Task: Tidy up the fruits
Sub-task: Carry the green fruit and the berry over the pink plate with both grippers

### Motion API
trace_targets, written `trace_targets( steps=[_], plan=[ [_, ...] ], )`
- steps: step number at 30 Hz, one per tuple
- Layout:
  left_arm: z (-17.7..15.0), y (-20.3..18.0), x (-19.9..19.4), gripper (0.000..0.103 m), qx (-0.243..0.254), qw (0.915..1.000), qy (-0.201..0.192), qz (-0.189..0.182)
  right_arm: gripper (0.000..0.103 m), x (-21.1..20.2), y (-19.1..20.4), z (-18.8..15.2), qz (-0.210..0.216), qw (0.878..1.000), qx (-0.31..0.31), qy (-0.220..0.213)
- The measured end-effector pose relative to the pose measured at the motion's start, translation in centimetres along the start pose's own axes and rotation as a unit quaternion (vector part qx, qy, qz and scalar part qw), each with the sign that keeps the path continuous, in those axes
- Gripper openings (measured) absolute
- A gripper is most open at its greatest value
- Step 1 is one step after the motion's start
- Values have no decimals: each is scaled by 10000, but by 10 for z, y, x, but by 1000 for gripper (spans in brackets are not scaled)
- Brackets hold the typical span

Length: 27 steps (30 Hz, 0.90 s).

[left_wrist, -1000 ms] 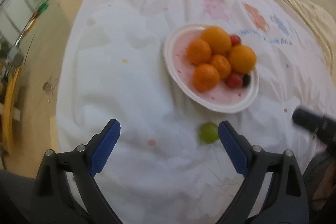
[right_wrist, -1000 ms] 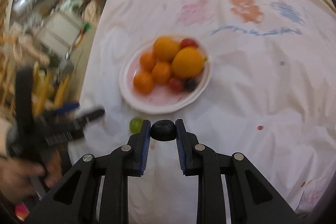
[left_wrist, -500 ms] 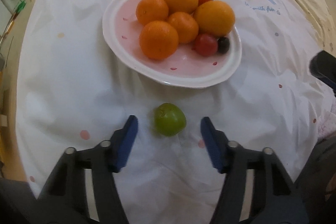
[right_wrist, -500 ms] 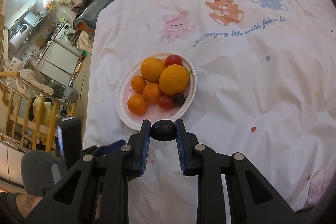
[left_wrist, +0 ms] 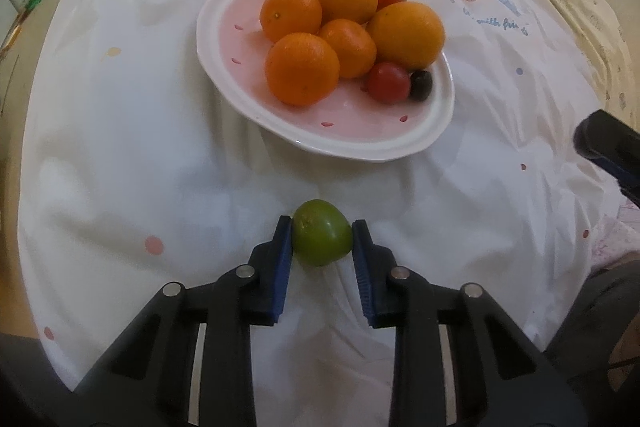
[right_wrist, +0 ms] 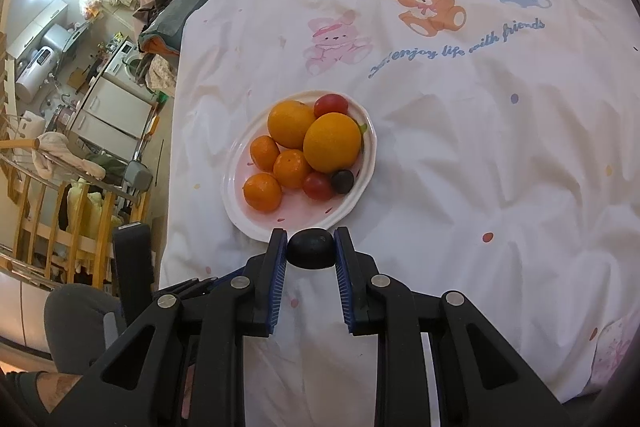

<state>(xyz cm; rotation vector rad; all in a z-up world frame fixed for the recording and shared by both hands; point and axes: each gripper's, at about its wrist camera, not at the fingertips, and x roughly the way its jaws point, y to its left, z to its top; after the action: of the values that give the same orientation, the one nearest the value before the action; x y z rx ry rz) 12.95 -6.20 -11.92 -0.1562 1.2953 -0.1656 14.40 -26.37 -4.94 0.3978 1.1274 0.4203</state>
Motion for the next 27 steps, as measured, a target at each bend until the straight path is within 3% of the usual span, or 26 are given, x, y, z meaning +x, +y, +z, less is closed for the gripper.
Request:
trace_targets(
  steps=[7,15,20,27],
  plan=[
    [11,2,-39,25,109,9992,-328,205,25,-8,0,2,169,9997,84,-122],
    [51,24,-78,25,171,9950,-860,469,25,-14,5,23,508,9982,51,-324],
    [77,36,-78,25,78,9939,-949,564,25,1,6,36,518,9985,-29,-192],
    [101,39,-47,25,-5,9949,-779,644,25,43,9,45,338,9991,-191,193]
  ],
)
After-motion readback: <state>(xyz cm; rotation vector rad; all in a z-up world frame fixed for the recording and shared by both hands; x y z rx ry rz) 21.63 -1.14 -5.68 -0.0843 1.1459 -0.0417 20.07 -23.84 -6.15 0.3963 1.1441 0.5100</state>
